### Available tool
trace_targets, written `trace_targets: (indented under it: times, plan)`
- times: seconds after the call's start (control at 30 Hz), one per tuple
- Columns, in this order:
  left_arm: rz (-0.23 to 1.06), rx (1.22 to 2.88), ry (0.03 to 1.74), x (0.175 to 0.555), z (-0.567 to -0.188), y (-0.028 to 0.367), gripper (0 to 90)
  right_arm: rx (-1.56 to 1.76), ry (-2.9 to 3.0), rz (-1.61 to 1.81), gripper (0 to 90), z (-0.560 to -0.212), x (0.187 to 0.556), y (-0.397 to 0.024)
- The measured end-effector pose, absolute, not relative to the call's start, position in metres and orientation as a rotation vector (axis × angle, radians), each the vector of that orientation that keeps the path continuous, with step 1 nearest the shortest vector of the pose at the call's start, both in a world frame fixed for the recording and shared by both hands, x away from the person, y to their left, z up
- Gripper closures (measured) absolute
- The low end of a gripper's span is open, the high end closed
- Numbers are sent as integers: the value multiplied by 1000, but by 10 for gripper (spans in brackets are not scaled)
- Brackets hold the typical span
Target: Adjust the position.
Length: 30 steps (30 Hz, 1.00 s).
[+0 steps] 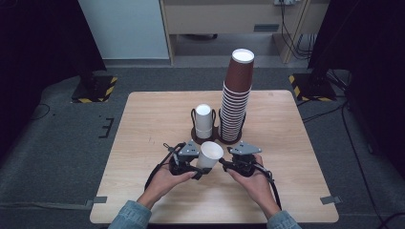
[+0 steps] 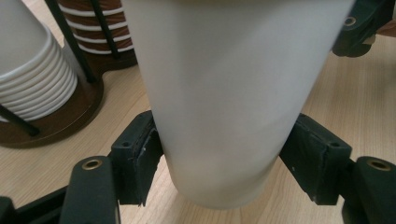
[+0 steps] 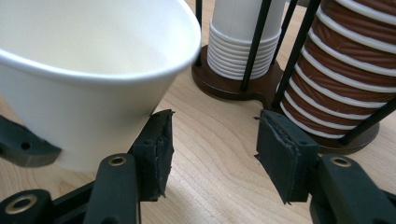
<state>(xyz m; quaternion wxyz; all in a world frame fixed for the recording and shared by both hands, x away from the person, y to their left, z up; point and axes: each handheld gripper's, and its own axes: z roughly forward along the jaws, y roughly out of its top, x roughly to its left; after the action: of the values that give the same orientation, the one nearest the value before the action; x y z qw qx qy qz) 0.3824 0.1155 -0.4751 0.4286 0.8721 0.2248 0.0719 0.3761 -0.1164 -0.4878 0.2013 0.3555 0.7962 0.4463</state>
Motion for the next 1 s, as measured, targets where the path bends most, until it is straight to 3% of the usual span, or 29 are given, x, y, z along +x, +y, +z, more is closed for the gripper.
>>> trace_targets:
  times: [0.47, 1.0]
  plan:
    - [225, 2067, 588, 382, -478, 115, 288, 997, 2200, 1268, 464, -483, 375, -119]
    - [233, 2024, 601, 382, -478, 115, 204, 988, 2205, 1300, 473, -477, 373, -117]
